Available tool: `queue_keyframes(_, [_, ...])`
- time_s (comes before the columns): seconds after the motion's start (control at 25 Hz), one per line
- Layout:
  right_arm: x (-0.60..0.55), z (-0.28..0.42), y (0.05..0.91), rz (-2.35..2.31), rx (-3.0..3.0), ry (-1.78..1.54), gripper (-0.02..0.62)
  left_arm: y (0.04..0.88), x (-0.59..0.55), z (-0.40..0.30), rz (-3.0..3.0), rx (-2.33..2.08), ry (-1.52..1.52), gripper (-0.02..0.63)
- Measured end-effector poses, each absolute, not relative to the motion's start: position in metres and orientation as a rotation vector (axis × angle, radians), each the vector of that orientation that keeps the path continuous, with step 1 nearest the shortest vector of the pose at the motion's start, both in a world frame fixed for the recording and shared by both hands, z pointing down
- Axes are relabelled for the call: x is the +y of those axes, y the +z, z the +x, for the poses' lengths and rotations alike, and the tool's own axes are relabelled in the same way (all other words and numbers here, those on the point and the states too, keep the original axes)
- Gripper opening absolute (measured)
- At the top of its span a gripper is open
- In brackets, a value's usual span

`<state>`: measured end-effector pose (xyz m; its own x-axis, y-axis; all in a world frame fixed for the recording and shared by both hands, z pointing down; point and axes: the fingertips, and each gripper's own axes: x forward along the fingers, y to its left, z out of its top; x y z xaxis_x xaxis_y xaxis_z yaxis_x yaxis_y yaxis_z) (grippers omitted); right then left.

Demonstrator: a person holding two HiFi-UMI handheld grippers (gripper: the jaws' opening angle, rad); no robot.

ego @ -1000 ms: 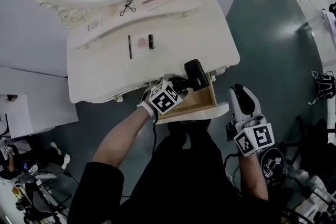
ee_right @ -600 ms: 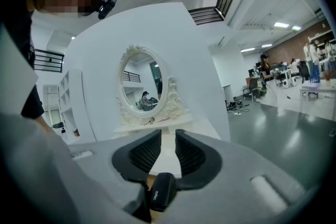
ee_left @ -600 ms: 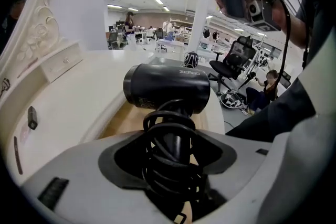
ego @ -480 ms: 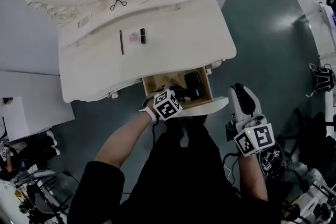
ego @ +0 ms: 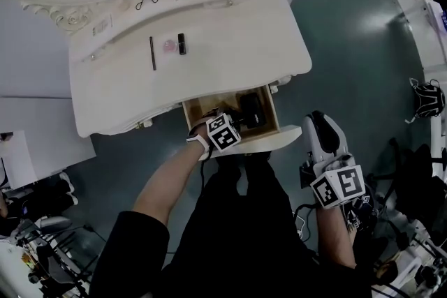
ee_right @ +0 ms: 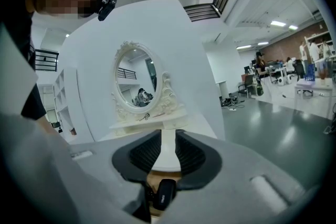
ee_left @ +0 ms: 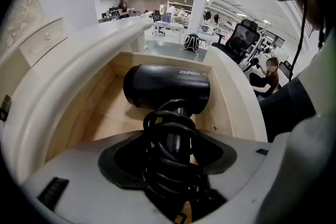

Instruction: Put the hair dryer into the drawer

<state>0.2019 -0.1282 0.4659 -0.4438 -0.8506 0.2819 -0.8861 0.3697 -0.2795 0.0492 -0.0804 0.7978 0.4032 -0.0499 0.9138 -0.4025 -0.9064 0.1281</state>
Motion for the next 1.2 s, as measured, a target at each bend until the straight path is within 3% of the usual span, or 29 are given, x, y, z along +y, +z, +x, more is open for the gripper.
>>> queue_keyframes(1.2, [-0.138,0.181,0.483,1.509,-2.543,0.656,0.081,0.838,-0.073,0.035,2.297,-0.373,1.668,0.276])
